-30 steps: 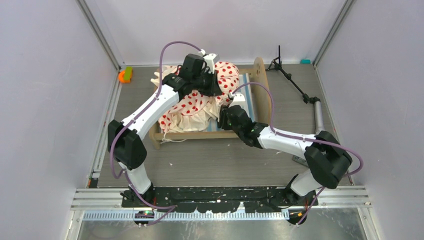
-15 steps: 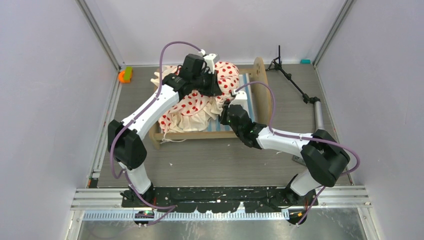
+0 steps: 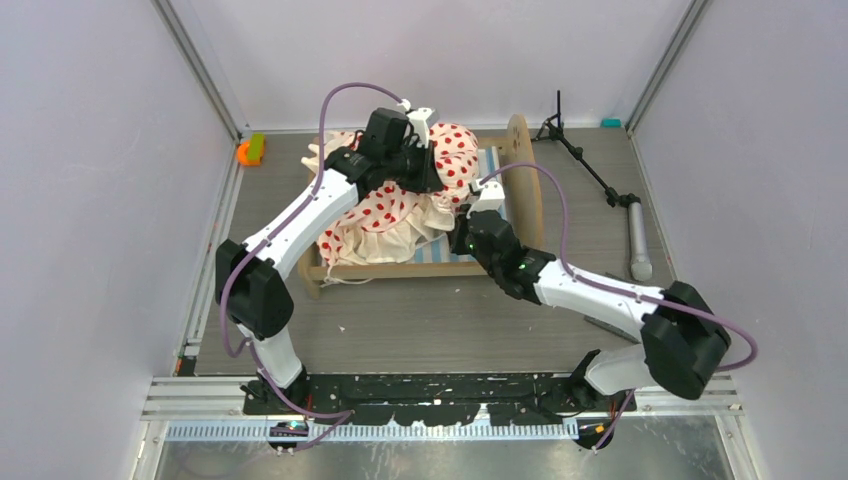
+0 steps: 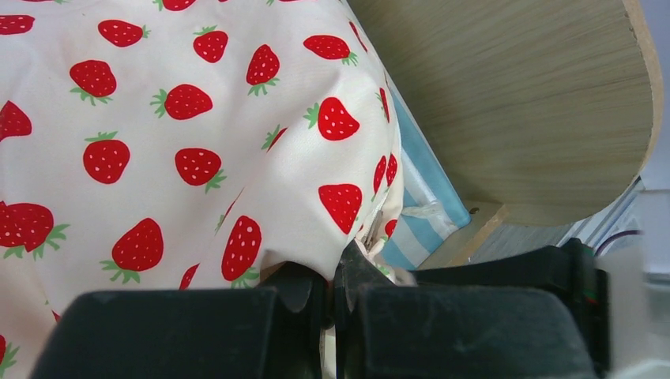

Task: Set up the pet bed
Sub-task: Cross the ropes on the bed frame.

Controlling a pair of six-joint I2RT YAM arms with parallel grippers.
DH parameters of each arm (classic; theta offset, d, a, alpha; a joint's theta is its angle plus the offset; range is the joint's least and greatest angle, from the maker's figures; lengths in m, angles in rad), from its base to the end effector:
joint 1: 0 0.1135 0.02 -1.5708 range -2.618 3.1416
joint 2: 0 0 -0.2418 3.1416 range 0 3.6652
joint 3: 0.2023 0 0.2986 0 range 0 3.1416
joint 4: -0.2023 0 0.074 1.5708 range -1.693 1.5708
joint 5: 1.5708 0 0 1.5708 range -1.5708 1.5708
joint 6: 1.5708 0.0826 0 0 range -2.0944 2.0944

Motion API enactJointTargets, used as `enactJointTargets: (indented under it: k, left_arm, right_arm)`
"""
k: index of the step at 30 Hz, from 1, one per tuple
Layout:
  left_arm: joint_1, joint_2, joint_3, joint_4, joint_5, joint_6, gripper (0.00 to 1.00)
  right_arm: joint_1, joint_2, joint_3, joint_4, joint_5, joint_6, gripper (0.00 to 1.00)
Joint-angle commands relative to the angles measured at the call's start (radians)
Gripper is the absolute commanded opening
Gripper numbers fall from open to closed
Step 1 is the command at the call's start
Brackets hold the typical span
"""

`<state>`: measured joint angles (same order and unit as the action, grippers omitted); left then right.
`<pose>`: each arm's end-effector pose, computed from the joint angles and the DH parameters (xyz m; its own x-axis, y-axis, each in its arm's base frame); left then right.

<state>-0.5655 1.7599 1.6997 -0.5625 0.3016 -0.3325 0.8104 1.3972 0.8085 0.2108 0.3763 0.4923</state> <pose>0.3965 -0.2807 0.3041 -0.6990 0.0745 -0.7113 0.5155 0.7418 -0.4289 0.2942 0.2653 0.1835 -0.4313 0.1844 -0.8832 -0.2662 0.9093 0.3198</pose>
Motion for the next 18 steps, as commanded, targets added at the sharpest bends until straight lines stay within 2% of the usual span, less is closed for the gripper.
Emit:
enactJointTargets:
  k: [1,8,15,18]
  left_arm:
    - [0.001,-0.013,0.044,-0.007,-0.007,0.021,0.00]
    - [0.001,-0.004,0.055,-0.042,0.067,0.068,0.00]
    - [-0.003,0.009,0.055,-0.058,0.096,0.082,0.00]
    - [-0.014,0.021,0.069,-0.072,0.100,0.095,0.00]
  right_arm:
    - [0.001,-0.122,0.059,-0.145,-0.072,-0.029,0.01]
    - [-0.004,-0.168,0.193,-0.425,-0.230,-0.067,0.00]
    - [-0.038,-0.188,0.289,-0.546,-0.361,-0.051,0.00]
    - [-0.059,-0.189,0.336,-0.598,-0.482,-0.043,0.00]
